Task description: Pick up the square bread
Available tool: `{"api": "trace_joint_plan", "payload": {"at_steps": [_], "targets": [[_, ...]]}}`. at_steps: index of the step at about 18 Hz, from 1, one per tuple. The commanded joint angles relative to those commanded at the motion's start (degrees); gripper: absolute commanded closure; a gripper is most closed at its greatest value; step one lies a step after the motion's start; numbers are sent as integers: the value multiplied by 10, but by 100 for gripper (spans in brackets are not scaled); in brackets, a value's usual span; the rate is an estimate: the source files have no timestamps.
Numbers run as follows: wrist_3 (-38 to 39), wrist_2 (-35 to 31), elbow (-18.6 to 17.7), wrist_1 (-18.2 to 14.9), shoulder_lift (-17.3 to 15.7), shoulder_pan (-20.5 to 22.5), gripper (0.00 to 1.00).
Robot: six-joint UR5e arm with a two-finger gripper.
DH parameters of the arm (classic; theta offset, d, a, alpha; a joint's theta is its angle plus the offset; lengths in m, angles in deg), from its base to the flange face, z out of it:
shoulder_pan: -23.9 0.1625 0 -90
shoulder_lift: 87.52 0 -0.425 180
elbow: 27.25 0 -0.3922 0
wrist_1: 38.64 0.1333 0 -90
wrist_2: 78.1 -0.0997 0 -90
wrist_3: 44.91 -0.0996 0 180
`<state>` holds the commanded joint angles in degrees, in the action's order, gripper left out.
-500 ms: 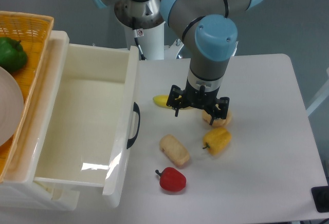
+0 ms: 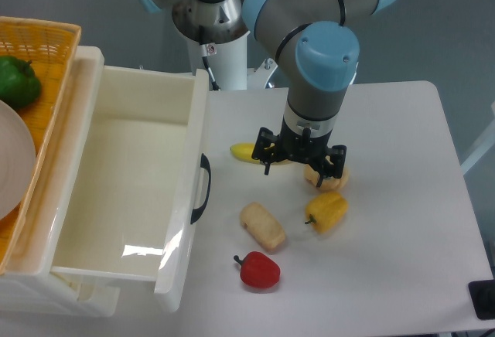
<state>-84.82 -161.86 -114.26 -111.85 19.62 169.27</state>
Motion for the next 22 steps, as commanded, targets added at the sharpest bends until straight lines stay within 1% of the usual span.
{"api": "trace_joint_plan", "payload": {"at_steps": [4,6,7,10,13,15,17,20,22], "targets": [[14,2,-5,4,4,-1,0],[17,1,-11,14,7,-3,0],[30,2,-17,23,7,-3,0],[103,2,-29,57,11,-4,0],[136,1,-29,60,27,-14,0],[170,1,-29,61,37,-17,0],[213,8,-36,62,54,-22,0],[251,9,-56,101,67,-27,0],[265,9,-57,103,70,-29,0]]}}
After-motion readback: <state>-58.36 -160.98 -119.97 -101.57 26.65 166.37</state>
